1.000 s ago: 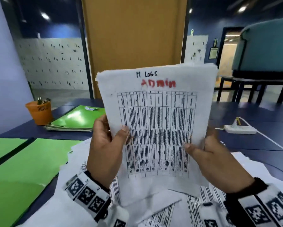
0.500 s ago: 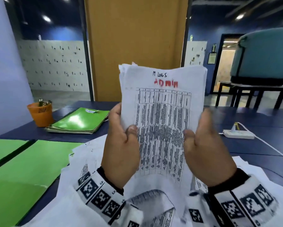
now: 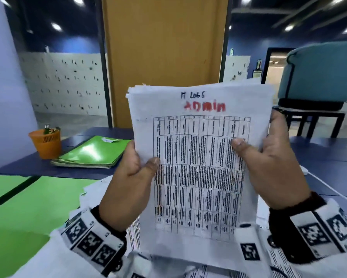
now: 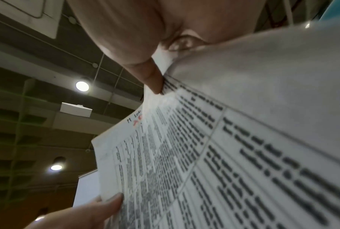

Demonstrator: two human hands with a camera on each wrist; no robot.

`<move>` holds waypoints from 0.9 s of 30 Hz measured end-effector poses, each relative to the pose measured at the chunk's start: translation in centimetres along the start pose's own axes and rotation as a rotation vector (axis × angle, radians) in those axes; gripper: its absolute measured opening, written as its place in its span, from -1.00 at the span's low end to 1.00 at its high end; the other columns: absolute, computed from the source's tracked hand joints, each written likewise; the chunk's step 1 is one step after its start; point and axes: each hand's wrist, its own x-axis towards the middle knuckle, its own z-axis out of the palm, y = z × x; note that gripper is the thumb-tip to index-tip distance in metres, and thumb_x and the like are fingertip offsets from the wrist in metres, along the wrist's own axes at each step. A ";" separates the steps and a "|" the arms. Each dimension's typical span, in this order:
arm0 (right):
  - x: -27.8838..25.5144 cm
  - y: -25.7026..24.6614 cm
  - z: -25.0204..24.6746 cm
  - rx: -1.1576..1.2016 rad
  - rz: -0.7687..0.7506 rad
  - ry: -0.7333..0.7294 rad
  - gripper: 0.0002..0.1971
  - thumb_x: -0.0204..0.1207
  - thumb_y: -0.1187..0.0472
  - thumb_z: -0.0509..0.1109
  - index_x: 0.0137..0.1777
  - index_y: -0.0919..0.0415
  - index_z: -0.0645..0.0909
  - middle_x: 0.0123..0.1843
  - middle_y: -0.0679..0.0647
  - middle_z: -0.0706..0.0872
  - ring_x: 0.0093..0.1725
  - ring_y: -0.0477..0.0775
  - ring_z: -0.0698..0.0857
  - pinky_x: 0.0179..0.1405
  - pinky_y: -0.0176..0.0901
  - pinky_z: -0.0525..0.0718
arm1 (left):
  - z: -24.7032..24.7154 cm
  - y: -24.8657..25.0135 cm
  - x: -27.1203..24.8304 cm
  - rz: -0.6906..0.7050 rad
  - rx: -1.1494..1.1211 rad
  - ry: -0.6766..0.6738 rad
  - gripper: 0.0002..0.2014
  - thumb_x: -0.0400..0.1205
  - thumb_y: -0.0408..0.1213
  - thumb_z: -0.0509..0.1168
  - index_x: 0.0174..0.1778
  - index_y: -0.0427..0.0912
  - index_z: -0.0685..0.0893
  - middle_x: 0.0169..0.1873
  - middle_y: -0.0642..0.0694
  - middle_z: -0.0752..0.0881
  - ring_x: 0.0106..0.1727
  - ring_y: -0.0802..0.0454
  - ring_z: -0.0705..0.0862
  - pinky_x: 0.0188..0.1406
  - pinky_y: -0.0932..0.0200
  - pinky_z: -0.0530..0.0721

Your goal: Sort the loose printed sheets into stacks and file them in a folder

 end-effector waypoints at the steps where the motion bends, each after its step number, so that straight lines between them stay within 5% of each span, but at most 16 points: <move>1: 0.0 0.0 0.0 -0.023 -0.003 -0.033 -0.49 0.65 0.46 0.30 0.39 -0.10 0.32 0.27 -0.20 0.73 0.30 -0.14 0.70 0.42 0.07 0.60 | -0.1 -0.1 0.1 -0.025 -0.023 0.013 -0.54 0.77 -0.59 0.16 0.46 -0.01 0.52 0.36 0.07 0.77 0.38 0.22 0.71 0.39 0.28 0.62; 6: -1.7 1.6 -0.1 -0.063 0.100 -0.070 -0.53 0.66 0.36 0.33 0.46 -0.02 0.31 0.23 -0.24 0.75 0.25 -0.24 0.70 0.32 -0.05 0.61 | -1.2 -1.6 -0.9 -0.238 -0.118 -0.005 -0.57 0.67 -0.61 0.30 0.37 -0.09 0.62 0.16 0.04 0.87 0.14 0.16 0.82 0.16 0.13 0.68; 8: -3.0 2.6 -0.2 0.006 0.208 -0.045 -0.57 0.65 0.39 0.33 0.37 -0.07 0.39 0.20 -0.25 0.76 0.22 -0.27 0.71 0.26 -0.18 0.61 | -1.5 -2.5 -1.8 -0.294 -0.092 -0.037 -0.56 0.60 -0.55 0.41 0.36 -0.11 0.65 0.16 -0.01 0.87 0.19 0.05 0.82 0.15 0.10 0.69; 12: -5.0 4.2 0.3 0.038 0.343 -0.003 -0.60 0.63 0.41 0.36 0.24 -0.13 0.46 0.07 -0.27 0.80 0.15 -0.28 0.72 0.11 -0.33 0.58 | -0.9 -3.1 -2.9 -0.250 0.066 -0.020 -0.60 0.70 -0.58 0.32 0.40 -0.11 0.64 0.15 0.07 0.86 0.29 0.15 0.76 0.10 0.43 0.66; 15: -4.0 2.3 1.1 -0.137 0.220 0.051 -0.79 0.68 0.32 0.32 0.14 0.00 0.42 -0.04 -0.22 0.69 -0.09 -0.52 0.63 -0.07 -0.53 0.51 | 0.5 -1.4 -2.0 -0.126 0.188 0.059 -0.61 0.74 -0.57 0.25 0.35 -0.01 0.60 0.05 0.20 0.84 0.09 0.45 0.75 0.07 0.49 0.65; 19: -1.8 -1.5 2.4 -0.312 -0.009 0.050 -0.74 0.64 0.40 0.29 0.22 0.24 0.30 -0.07 0.04 0.58 -0.24 -0.09 0.54 -0.26 -0.24 0.49 | 1.9 1.3 -0.4 0.021 0.219 0.156 -0.68 0.77 -0.46 0.26 0.40 -0.06 0.53 0.14 0.16 0.80 0.12 0.34 0.74 0.25 0.30 0.64; 22: -1.7 -1.9 2.6 -0.359 -0.093 0.051 -0.64 0.53 0.55 0.23 0.18 0.20 0.25 -0.15 0.03 0.51 -0.27 -0.16 0.53 -0.28 -0.14 0.54 | 1.2 1.5 -0.4 0.045 0.198 0.213 -0.71 0.77 -0.44 0.26 0.28 0.04 0.53 0.12 0.17 0.81 0.10 0.32 0.76 0.20 0.33 0.65; 25: -3.1 0.5 1.9 -0.349 0.125 -0.007 -0.58 0.59 0.43 0.32 0.02 -0.13 0.26 -0.16 -0.10 0.51 -0.25 -0.22 0.55 -0.42 -0.41 0.50 | -0.6 -0.7 -1.9 -0.111 0.187 0.208 -0.79 0.73 -0.32 0.33 0.22 0.05 0.57 0.02 0.21 0.83 0.06 0.27 0.77 -0.02 0.34 0.65; 27: -4.8 2.8 1.5 -0.384 0.308 -0.074 -0.66 0.62 0.32 0.37 0.04 -0.08 0.27 -0.19 -0.12 0.48 -0.28 -0.24 0.49 -0.46 -0.43 0.44 | -1.3 -2.3 -3.2 -0.226 0.193 0.156 -0.79 0.74 -0.32 0.34 0.23 0.04 0.59 0.05 0.15 0.84 0.12 0.19 0.77 0.13 0.12 0.66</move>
